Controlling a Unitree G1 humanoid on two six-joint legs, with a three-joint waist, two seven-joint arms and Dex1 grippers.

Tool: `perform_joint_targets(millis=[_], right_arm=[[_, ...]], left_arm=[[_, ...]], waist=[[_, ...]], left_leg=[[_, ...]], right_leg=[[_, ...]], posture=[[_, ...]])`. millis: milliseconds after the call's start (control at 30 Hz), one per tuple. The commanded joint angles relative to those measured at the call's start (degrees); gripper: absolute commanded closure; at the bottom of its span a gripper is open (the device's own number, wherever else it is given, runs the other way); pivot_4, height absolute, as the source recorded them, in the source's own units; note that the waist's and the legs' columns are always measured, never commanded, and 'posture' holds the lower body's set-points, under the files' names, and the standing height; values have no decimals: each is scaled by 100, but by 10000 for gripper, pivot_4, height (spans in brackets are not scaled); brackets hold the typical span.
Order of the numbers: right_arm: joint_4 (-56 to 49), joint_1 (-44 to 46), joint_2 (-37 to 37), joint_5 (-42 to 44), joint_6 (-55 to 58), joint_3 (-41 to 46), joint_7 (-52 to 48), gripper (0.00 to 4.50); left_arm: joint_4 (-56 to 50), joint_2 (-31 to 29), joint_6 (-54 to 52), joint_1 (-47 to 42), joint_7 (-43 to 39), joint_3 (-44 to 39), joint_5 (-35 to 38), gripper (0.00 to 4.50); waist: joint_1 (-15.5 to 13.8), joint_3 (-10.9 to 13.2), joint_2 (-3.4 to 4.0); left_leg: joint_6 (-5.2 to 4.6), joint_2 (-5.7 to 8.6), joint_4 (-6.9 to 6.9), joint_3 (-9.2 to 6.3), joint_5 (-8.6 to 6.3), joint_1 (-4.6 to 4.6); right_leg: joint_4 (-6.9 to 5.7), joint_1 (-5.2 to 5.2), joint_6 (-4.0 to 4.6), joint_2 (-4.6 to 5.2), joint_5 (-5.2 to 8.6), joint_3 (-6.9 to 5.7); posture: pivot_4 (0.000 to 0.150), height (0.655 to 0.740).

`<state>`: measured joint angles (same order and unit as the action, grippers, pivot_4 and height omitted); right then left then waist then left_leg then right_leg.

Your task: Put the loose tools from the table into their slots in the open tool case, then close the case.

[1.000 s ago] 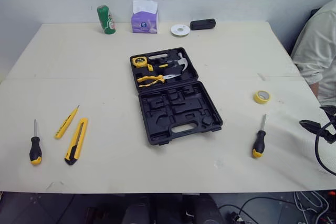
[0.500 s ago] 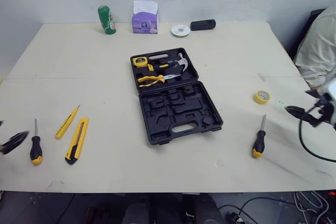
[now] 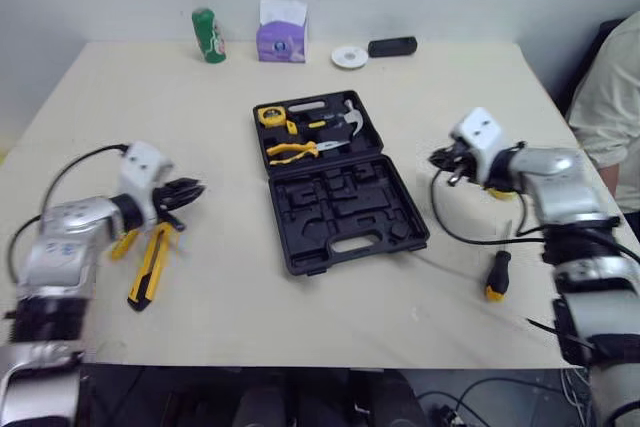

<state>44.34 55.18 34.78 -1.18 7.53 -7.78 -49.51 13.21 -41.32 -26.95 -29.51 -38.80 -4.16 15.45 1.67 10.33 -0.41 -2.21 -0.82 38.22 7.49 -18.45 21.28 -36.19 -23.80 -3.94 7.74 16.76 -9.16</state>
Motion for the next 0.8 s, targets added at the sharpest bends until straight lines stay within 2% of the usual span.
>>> perform_joint_targets(millis=[33,267,467,600,800], right_arm=[[901,529,-197,-298,-495,-79,263,45000],[2288,1337,-885,-719,-1018,-214,808,45000],[2758,1601,-1273,-920,-1204,-200,1150,45000],[2879,1687,-1453,-933,-1217,-146,1239,45000],[2908,1706,-1668,-953,-1304,-129,1149,45000]], left_arm=[[608,325,307,-400,69,300,-344,44492],[1954,1093,778,-1321,289,578,-769,44492],[2663,1466,1076,-1767,257,613,-983,44492],[2781,1581,1136,-1846,156,618,-1020,44492],[2352,1787,959,-1695,26,651,-966,44492]], waist=[[3,0,0],[33,0,0],[58,0,0],[63,0,0],[93,0,0]], left_leg=[[0,0,0,0,0,0],[-4,-2,5,-8,4,6],[-4,-3,4,-11,4,6],[-5,-3,7,-14,5,4],[-4,-2,10,-25,5,3]], right_leg=[[0,0,0,-3,0,1],[1,2,-1,-9,-1,-2],[0,3,-2,-10,-1,-3],[-2,7,-1,-10,-1,-3],[-3,14,-2,-8,-1,-4]], posture=[[1500,7316],[1500,7316],[1500,7316],[1500,7316],[1500,7316]])
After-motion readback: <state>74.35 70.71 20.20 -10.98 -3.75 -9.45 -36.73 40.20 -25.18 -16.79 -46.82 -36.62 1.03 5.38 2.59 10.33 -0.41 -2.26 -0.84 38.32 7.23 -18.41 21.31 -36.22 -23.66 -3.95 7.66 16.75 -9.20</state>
